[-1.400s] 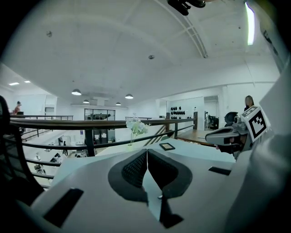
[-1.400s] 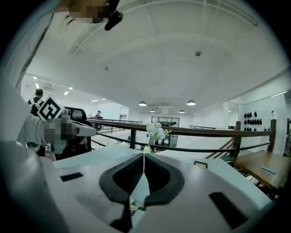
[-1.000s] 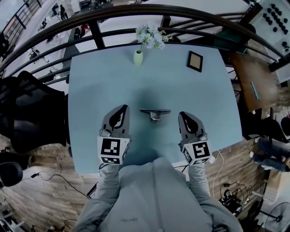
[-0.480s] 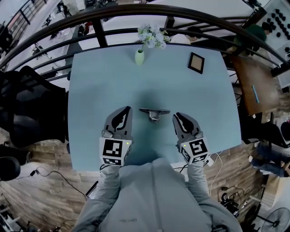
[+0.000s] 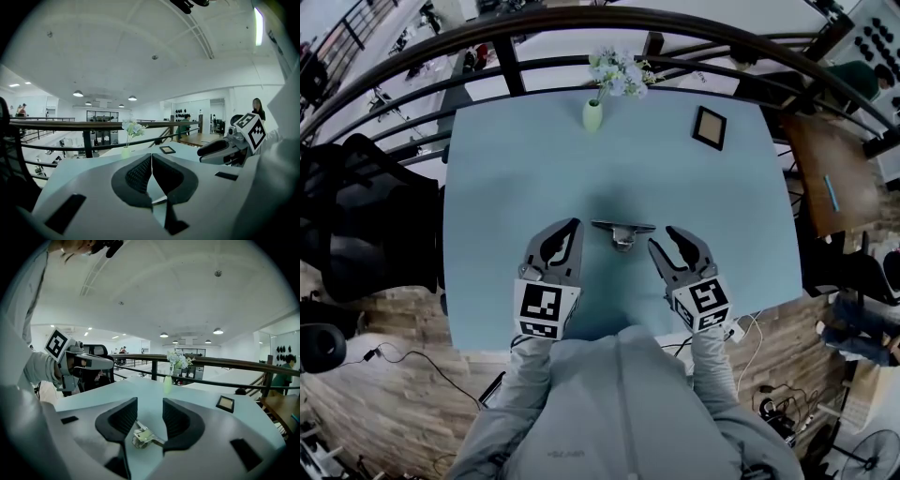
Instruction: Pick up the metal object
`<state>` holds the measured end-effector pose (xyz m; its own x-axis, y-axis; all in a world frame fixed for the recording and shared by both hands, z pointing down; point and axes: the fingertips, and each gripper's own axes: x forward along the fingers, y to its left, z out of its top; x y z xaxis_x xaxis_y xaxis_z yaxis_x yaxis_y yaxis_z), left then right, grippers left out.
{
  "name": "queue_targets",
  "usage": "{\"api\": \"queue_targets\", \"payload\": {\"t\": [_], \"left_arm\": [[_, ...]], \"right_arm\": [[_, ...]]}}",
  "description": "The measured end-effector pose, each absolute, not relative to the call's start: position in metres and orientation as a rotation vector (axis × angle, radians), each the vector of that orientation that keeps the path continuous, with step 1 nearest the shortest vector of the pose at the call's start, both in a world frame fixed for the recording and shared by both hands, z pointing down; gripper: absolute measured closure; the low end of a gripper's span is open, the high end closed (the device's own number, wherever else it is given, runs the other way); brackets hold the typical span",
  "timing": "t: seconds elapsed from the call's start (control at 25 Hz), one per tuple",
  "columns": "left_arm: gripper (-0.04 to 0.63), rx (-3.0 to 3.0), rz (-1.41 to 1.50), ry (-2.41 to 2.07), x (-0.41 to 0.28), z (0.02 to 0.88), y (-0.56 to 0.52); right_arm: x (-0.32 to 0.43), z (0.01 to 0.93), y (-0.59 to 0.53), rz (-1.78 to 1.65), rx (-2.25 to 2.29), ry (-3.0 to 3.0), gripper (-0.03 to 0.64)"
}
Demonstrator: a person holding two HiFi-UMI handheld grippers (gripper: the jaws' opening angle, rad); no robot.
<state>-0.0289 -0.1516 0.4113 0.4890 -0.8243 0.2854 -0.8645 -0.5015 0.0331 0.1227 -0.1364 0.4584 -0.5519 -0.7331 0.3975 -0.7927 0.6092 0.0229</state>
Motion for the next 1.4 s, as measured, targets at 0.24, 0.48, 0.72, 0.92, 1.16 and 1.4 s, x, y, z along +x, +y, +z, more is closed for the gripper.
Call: {"api": "queue_targets", "payload": {"t": [0.24, 0.48, 0.72, 0.92, 1.16, 1.4], "left_arm": [[0.568, 2.542, 0.365, -1.431, -0.027, 0.426, -0.149], [0.568, 2.521, 0.376, -1.399, -0.027, 0.441, -0.151], [0.568, 2.513, 0.396, -1.364, -0.025, 0.453, -0.152], [0.568, 2.502, 0.409, -1.344, -0.026, 0.460, -0.154], [0.568, 2.502, 0.432, -1.317, -0.031, 0.471, -0.157], [0.568, 2.496, 0.449, -1.294, -0.027, 0.478, -0.157]], "right_arm": [[0.109, 0.473, -0.139, 0.198, 1.137, -2.447, 0.432], [0.093, 0.500, -0.141, 0.208, 1.036, -2.407, 0.388], [0.081, 0.538, -0.136, 0.155, 0.885, -2.331, 0.383], [0.077, 0.568, -0.134, 0.095, 0.787, -2.254, 0.383], [0.069, 0.596, -0.140, 0.034, 0.706, -2.191, 0.383], [0.072, 0.613, -0.148, -0.033, 0.673, -2.148, 0.383]]}}
